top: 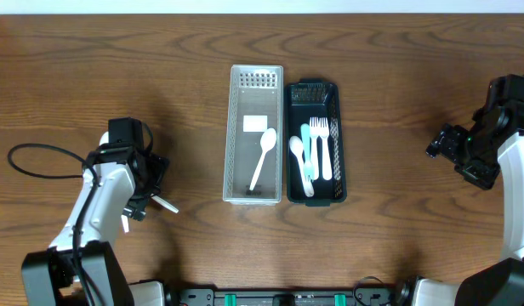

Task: Pack container
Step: 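Carry the spoon with the left gripper over the clear basket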

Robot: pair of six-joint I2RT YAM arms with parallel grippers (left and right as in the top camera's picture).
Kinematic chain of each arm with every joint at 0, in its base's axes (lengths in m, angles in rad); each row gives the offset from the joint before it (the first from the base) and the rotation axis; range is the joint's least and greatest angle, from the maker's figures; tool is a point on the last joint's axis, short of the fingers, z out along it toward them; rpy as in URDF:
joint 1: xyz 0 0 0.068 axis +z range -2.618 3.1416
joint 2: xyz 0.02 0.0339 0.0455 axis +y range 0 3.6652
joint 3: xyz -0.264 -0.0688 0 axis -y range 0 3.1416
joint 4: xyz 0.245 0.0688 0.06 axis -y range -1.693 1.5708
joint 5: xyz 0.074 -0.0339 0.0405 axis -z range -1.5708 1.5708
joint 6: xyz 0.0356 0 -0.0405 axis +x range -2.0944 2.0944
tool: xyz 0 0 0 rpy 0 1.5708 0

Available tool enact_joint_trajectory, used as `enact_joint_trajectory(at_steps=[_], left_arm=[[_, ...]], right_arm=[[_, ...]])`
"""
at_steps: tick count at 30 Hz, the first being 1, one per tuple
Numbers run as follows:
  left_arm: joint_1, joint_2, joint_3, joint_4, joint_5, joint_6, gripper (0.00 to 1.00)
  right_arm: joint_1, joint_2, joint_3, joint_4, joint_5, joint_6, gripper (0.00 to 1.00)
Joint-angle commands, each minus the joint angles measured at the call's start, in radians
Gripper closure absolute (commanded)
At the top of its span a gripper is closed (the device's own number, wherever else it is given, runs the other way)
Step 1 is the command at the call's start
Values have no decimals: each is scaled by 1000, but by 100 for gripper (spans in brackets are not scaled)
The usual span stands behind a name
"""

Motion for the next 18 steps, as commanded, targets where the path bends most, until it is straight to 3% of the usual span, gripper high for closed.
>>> enact_joint_trajectory(at_steps=[1,18], left_arm=[[18,24,-7,-2,3,-23,2],[52,31,-82,54,2,30,2]], right_arm=[[-5,-20,-2,-1,-3,-16,13],[-5,-20,-2,-35,-4,-15,14]])
